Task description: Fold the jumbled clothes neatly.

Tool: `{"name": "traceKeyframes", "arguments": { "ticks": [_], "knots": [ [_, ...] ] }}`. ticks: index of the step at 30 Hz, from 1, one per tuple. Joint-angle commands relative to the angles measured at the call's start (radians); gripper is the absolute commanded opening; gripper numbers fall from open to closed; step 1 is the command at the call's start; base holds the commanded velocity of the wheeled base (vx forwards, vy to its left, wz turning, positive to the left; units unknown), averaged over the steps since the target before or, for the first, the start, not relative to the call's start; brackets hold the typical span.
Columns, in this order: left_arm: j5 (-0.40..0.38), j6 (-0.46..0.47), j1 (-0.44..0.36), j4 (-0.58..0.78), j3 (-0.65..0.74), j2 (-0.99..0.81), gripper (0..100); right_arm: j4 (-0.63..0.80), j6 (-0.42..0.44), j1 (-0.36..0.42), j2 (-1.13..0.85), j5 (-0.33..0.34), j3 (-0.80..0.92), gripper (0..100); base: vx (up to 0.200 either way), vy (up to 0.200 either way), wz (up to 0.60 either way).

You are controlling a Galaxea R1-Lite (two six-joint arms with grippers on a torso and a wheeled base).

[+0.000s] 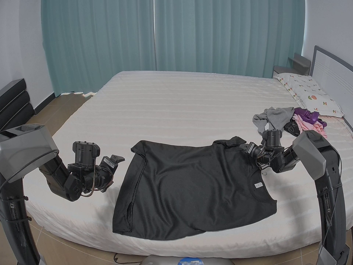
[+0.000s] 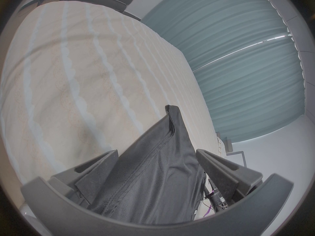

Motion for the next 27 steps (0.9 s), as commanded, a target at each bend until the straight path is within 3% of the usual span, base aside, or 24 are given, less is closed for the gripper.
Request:
{"name": "traceKeyframes", "arguments": {
  "ticks": [1,23,24,27],
  "knots": [
    [0.002,-0.001,0.001,0.0,0.001,0.0,100,-0.004,-0.007,0.005,0.04,-0.001,-0.013,0,0.0,0.0,0.0],
    [0.002,0.001,-0.025,0.0,0.014,-0.004,100,-0.011,0.008,-0.074,0.052,-0.05,-0.124,0,0.0,0.0,0.0],
    [0.002,0.001,-0.027,0.0,0.014,-0.004,100,-0.013,0.008,-0.073,0.055,-0.05,-0.125,100,0.0,0.0,0.0],
    [0.004,0.004,-0.034,0.0,0.014,-0.004,100,-0.023,0.008,-0.071,0.043,-0.052,-0.108,100,0.0,0.0,0.0]
  ]
}}
